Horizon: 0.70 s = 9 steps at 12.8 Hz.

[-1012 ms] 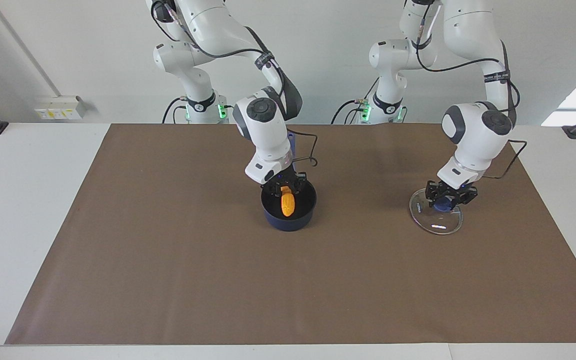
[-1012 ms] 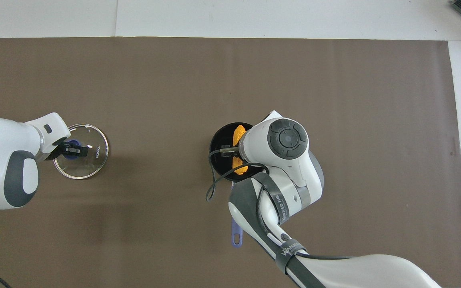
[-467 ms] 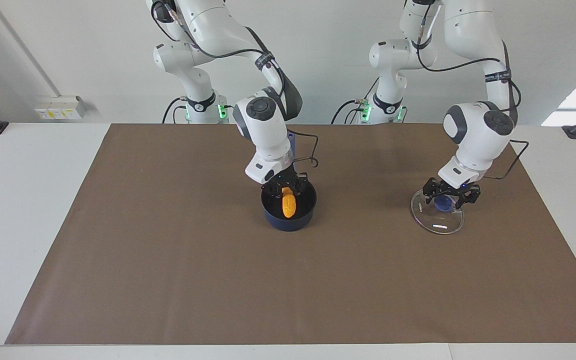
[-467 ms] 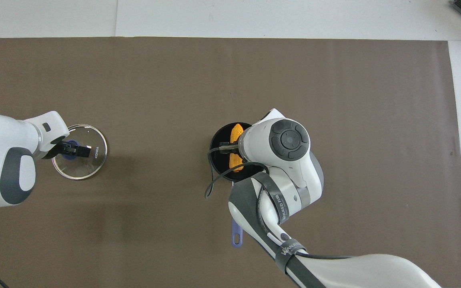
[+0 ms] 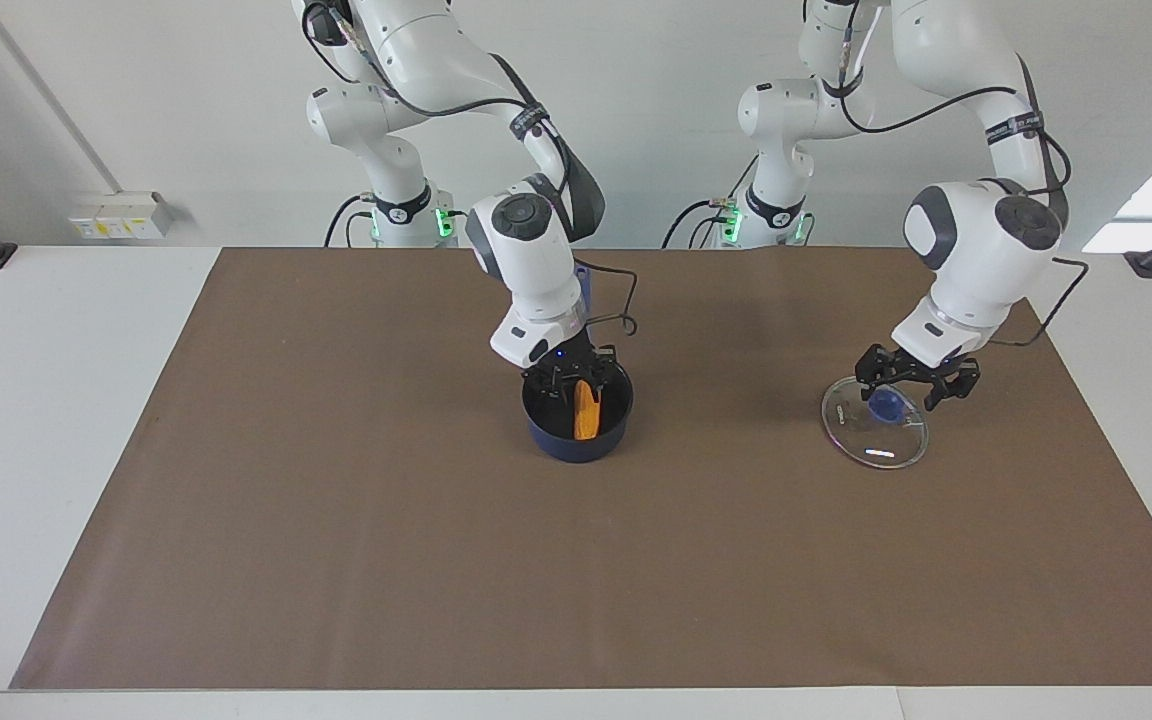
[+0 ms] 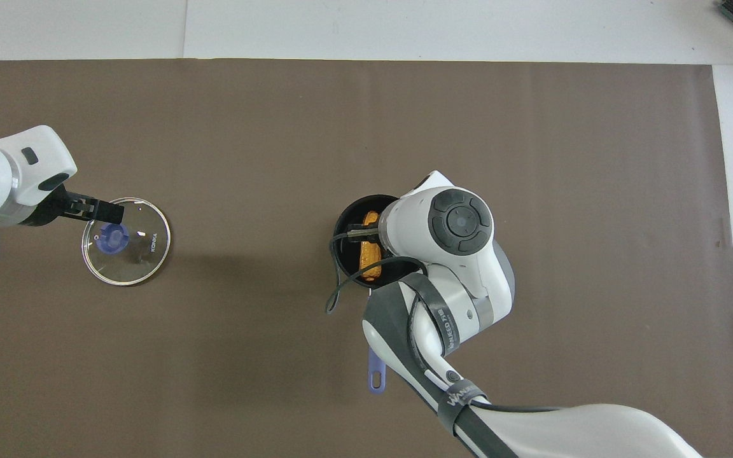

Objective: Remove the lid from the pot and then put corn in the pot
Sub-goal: 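Set the lid on the table with the left gripper and release it, then open the right gripper to drop the corn into the pot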

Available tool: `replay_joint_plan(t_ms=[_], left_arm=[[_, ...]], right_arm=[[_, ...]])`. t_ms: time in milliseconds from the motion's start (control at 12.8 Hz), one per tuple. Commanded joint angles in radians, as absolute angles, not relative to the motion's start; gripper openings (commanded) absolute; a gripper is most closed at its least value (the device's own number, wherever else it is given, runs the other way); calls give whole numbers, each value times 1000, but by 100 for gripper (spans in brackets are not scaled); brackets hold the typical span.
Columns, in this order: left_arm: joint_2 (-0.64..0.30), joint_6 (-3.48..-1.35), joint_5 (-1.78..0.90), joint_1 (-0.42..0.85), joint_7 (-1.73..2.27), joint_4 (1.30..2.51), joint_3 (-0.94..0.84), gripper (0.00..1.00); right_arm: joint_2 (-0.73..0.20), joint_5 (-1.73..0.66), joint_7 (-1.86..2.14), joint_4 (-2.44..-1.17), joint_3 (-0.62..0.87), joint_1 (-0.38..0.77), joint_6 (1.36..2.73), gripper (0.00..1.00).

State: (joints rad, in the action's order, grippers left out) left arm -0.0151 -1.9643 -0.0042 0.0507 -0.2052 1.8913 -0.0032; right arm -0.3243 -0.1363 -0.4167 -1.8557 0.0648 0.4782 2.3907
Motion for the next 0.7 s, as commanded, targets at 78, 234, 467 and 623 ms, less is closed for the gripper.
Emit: replay_joint_plan(t_ms=[78, 234, 467, 623], left_arm=[[-2, -1688, 29, 83, -187, 1650, 5, 100], [-2, -1565, 31, 89, -187, 1542, 3, 100], [-3, -1413, 26, 95, -187, 1424, 5, 100], [-8, -1336, 26, 95, -190, 1362, 6, 100]], right_arm=[[-284, -132, -422, -1818, 60, 451, 2401, 87], [-224, -120, -413, -1815, 57, 410, 2379, 100], [-134, -114, -359, -1813, 60, 315, 2239, 100], [-72, -114, -337, -1815, 57, 263, 2122, 100]])
